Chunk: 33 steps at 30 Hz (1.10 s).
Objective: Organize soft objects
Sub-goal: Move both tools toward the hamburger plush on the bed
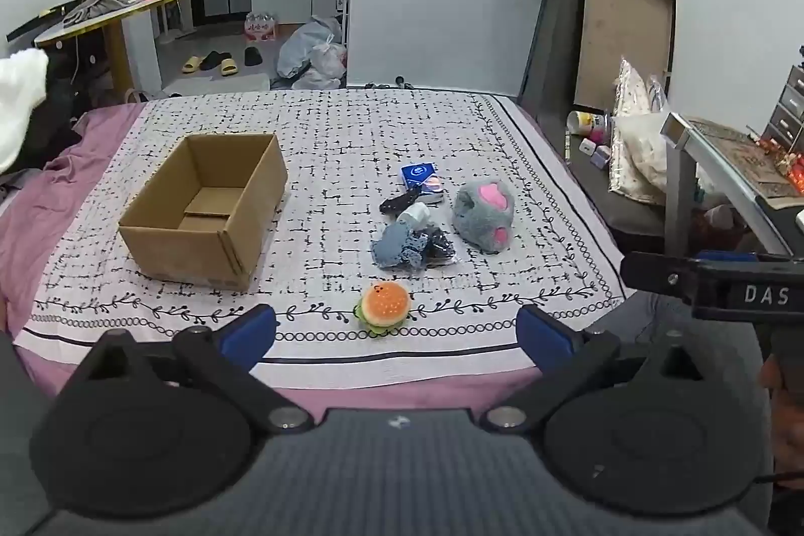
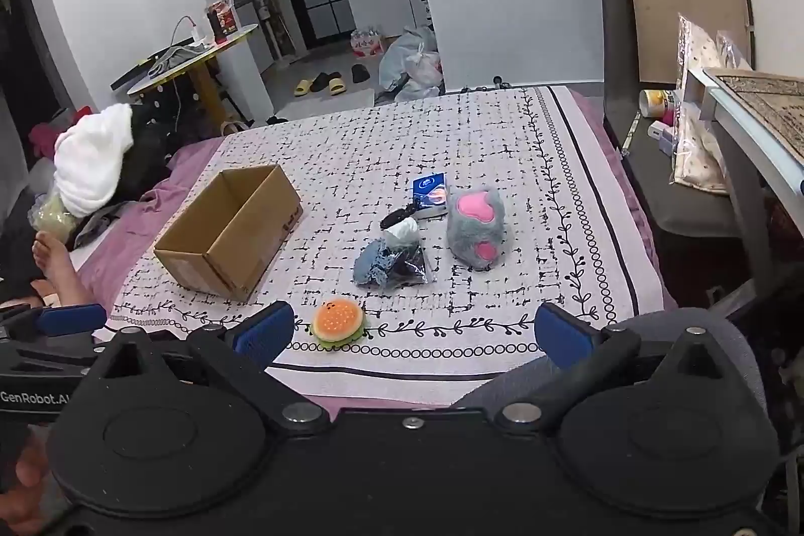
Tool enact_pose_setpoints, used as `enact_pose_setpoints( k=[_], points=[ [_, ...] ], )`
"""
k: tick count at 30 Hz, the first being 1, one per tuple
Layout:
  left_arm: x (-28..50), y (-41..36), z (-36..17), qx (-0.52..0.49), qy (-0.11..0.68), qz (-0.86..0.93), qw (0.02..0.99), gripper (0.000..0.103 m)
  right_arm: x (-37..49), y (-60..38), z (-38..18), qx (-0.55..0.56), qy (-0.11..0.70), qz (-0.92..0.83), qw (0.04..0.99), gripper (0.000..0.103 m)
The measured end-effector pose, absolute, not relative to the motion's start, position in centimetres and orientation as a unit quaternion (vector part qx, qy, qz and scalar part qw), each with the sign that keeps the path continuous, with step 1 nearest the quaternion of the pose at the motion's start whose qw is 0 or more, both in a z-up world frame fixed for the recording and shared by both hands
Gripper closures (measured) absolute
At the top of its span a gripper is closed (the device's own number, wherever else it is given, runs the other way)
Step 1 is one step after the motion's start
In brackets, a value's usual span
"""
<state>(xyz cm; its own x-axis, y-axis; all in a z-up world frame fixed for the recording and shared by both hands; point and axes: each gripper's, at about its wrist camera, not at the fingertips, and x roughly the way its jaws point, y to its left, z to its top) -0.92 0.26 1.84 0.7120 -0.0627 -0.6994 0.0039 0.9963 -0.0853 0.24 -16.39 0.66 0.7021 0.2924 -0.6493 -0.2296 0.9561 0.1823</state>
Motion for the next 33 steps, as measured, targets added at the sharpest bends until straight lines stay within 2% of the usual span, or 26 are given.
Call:
enact_pose_setpoints(
  k=[33],
  points=[
    [-1.6,0.5,0.5,-0.056,0.367,-0.019,0.928,0.002,0.2,-15.6,0.3,0.037,0.365,0.138,0.920,0.000]
  ],
)
